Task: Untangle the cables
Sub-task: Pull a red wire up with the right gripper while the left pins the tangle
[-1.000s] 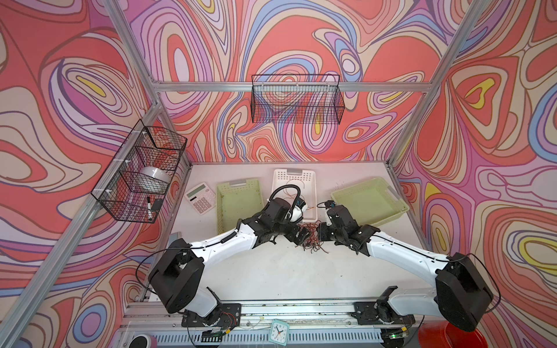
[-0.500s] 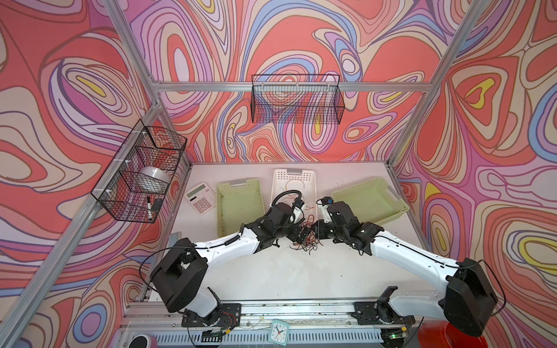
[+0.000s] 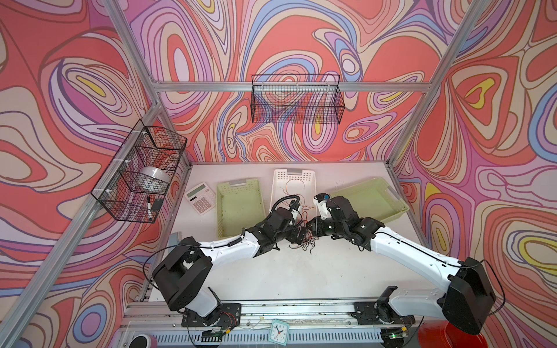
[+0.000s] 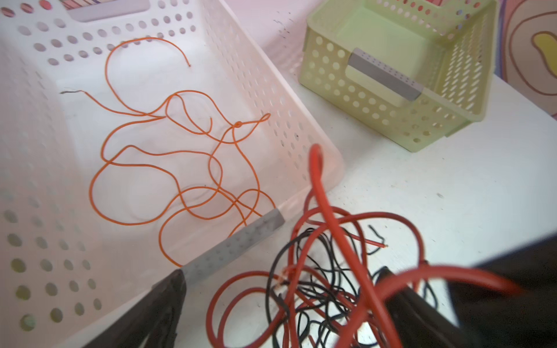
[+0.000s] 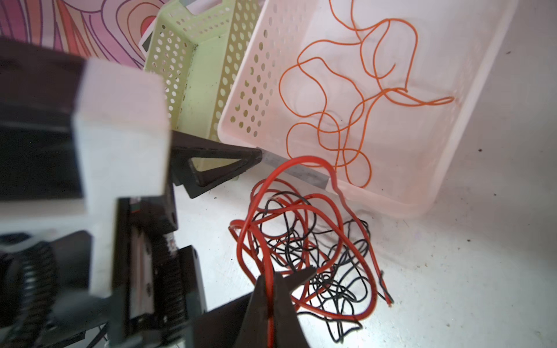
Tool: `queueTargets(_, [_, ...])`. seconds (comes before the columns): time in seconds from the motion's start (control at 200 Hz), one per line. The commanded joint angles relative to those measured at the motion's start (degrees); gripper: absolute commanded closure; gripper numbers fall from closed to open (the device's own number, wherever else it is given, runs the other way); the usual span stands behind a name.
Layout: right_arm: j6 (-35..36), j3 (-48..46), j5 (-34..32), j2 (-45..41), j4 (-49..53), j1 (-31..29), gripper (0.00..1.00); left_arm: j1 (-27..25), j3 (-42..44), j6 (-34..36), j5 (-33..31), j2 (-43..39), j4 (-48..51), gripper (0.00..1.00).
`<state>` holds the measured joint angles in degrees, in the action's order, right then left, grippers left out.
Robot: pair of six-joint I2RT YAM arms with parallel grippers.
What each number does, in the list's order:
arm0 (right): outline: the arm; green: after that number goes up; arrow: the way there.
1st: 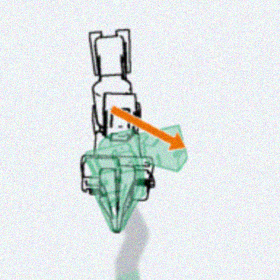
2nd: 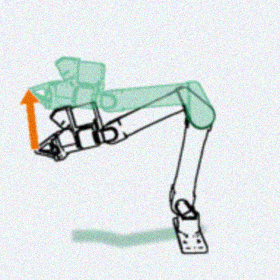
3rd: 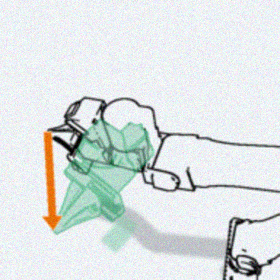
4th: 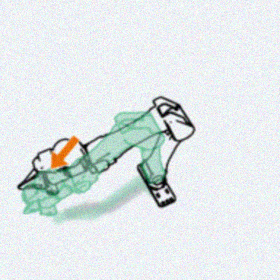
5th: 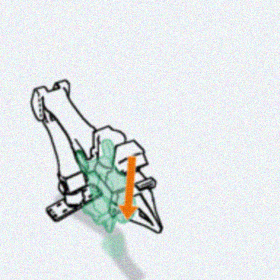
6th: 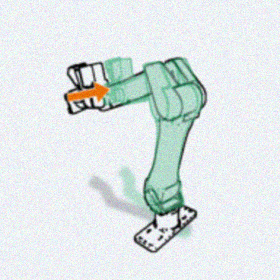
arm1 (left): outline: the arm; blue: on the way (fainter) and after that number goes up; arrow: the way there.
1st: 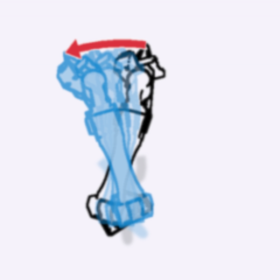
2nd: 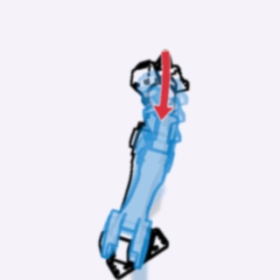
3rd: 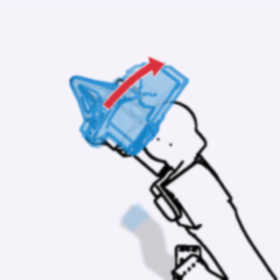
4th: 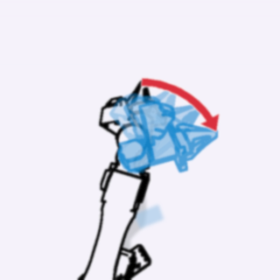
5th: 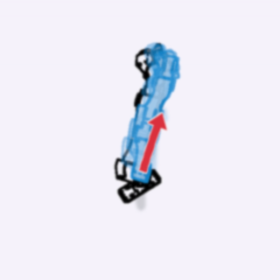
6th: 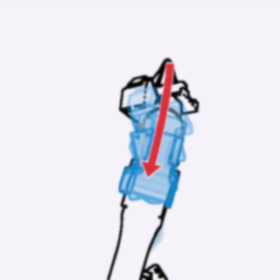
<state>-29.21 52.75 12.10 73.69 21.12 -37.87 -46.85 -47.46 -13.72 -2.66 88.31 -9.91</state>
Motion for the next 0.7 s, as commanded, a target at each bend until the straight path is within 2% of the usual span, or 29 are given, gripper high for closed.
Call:
queueTargets(0.0, [1.79, 2.24, 0.79, -3.34, 2.89, -0.28, 1.00, -0.06, 0.06, -1.36, -5.86, 0.88, -0.92, 0.04])
queueTargets(0.366, [5.02, 8.57, -9.71, -12.68, 9.68, 0.47, 1.00, 0.10, 8.55, -5.53, -1.09, -3.95, 2.84, 0.29])
queueTargets(0.511, [6.81, 12.00, -14.23, -14.53, 11.72, 0.77, 1.00, 0.17, 11.28, -5.36, -0.25, -7.68, 5.22, 0.43])
queueTargets(0.696, [10.19, 17.32, -20.08, -16.46, 14.24, 1.64, 1.00, 0.17, 14.21, -5.34, -0.77, -10.57, 7.18, 0.50])
